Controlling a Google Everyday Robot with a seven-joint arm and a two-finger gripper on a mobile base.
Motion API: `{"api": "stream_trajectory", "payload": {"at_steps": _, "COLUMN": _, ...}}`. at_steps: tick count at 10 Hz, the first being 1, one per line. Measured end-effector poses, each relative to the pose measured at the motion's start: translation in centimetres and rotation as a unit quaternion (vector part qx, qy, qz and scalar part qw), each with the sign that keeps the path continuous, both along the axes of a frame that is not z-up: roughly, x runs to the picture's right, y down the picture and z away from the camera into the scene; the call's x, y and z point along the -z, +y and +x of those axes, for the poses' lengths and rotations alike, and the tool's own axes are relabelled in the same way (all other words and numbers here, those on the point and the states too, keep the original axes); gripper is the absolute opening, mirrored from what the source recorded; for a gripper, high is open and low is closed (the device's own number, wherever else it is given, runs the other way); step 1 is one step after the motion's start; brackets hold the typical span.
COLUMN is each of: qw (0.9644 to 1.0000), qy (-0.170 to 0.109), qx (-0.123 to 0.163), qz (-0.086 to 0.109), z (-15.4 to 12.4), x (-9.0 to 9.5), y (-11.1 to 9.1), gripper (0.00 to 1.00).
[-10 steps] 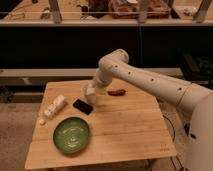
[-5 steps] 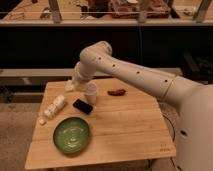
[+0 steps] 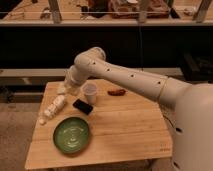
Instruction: Place the white sponge in the ceramic cup
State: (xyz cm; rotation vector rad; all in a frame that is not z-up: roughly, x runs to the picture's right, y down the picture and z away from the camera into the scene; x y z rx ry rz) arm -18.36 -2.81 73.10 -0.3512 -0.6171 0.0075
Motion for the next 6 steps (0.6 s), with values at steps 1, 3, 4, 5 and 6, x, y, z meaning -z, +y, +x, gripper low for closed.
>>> {"api": "stream_trajectory", "payload": {"at_steps": 1, "qw": 1.0, "qy": -0.001, "qx": -0.006, "qz": 0.003, "z": 1.0, "x": 0.1, "y": -0.3, "gripper": 0.01}}
{"api": "stream_trajectory", "payload": {"at_steps": 3, "qw": 0.9998, "qy": -0.005, "qx": -0.004, "qz": 0.018, "z": 3.6, "x": 1.4, "y": -1.2, "gripper": 0.01}}
{"api": "stream_trajectory", "payload": {"at_steps": 4, "qw": 0.9996, "qy": -0.007, "qx": -0.001, "qz": 0.026, "z": 3.7, "x": 2.4, "y": -1.6, "gripper": 0.01}}
{"api": "stream_trajectory", "payload": {"at_steps": 5, "qw": 0.9993, "qy": -0.006, "qx": 0.0, "qz": 0.037, "z": 3.6, "x": 3.6, "y": -2.5, "gripper": 0.01}}
{"api": "stream_trajectory", "payload": {"at_steps": 6, "qw": 0.9991, "qy": -0.003, "qx": -0.003, "qz": 0.041, "z": 3.6, "x": 4.6, "y": -3.4, "gripper": 0.01}}
